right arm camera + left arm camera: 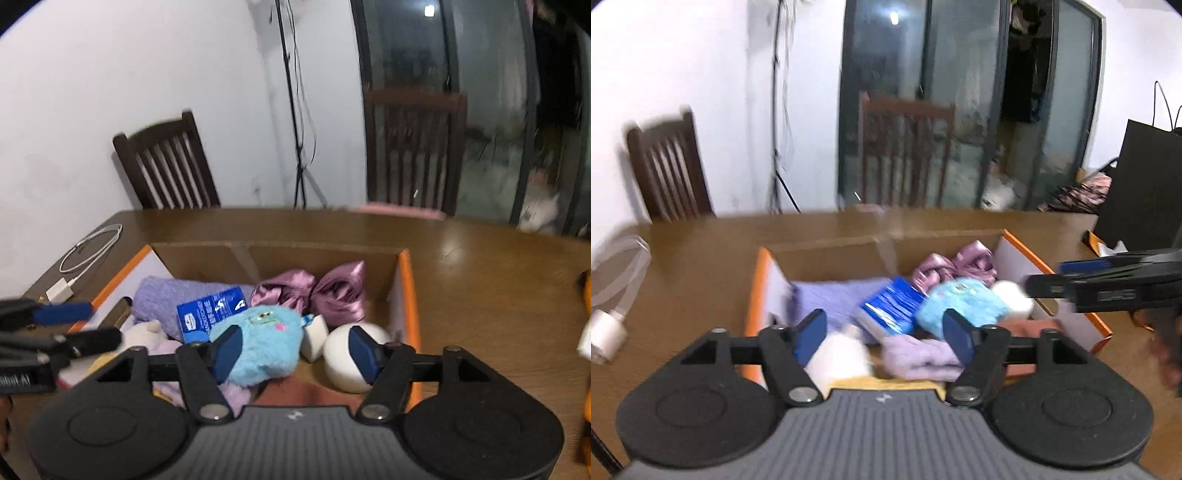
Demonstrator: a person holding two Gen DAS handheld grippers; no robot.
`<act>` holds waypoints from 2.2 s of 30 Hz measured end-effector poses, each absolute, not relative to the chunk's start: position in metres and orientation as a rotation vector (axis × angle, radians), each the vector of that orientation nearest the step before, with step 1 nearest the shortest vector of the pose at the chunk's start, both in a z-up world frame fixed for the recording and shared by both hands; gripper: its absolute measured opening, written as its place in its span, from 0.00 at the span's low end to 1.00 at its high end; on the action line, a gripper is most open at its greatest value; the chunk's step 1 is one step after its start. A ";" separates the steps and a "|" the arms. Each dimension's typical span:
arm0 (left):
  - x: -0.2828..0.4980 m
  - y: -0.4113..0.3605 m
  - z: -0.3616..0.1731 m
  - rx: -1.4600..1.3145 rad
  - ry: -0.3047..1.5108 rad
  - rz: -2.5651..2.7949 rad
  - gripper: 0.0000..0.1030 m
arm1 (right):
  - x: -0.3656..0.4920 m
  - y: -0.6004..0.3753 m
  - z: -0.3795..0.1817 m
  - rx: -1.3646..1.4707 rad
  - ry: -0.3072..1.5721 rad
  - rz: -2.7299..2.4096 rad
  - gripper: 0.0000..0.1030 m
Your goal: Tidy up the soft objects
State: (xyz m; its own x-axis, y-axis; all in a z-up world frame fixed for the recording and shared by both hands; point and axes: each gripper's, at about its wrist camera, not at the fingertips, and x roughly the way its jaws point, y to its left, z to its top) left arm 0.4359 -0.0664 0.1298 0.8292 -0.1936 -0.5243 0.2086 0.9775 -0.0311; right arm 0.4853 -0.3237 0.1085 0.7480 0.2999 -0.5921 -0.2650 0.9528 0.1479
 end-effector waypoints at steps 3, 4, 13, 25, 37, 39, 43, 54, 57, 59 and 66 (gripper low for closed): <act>0.409 -0.060 0.138 0.038 0.476 -0.182 0.84 | 0.451 -0.332 0.123 0.038 0.579 0.254 0.70; 0.400 -0.056 0.141 0.037 0.450 -0.173 0.89 | 0.439 -0.334 0.127 0.029 0.552 0.237 0.73; 0.313 -0.046 0.139 0.018 0.259 -0.110 0.98 | 0.327 -0.334 0.128 0.028 0.328 0.173 0.84; 0.169 -0.038 0.109 0.011 0.153 -0.117 1.00 | 0.186 -0.311 0.096 0.024 0.266 0.236 0.89; 0.040 -0.011 0.071 -0.019 0.159 -0.058 1.00 | 0.054 -0.284 0.053 0.000 0.271 0.277 0.97; 0.033 -0.012 0.068 -0.003 0.165 -0.064 1.00 | 0.039 -0.283 0.048 0.005 0.277 0.269 1.00; 0.030 -0.019 0.066 0.037 0.185 -0.039 1.00 | 0.029 -0.282 0.045 -0.001 0.299 0.255 1.00; 0.026 -0.019 0.067 0.032 0.172 -0.040 1.00 | 0.038 -0.276 0.045 0.020 0.309 0.271 1.00; 0.027 -0.018 0.067 0.028 0.172 -0.033 1.00 | 0.038 -0.275 0.045 0.025 0.306 0.269 1.00; 0.027 -0.018 0.067 0.028 0.171 -0.030 1.00 | 0.038 -0.276 0.045 0.027 0.303 0.266 1.00; 0.026 -0.019 0.067 0.034 0.170 -0.036 1.00 | 0.039 -0.278 0.046 0.036 0.297 0.253 1.00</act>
State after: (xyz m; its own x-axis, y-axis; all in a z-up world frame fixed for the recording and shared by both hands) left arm 0.0262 -0.0189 0.0668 0.9849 -0.0324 -0.1702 0.0382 0.9988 0.0308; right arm 0.0387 -0.2784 0.0457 0.9249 0.2519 -0.2849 -0.2413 0.9678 0.0723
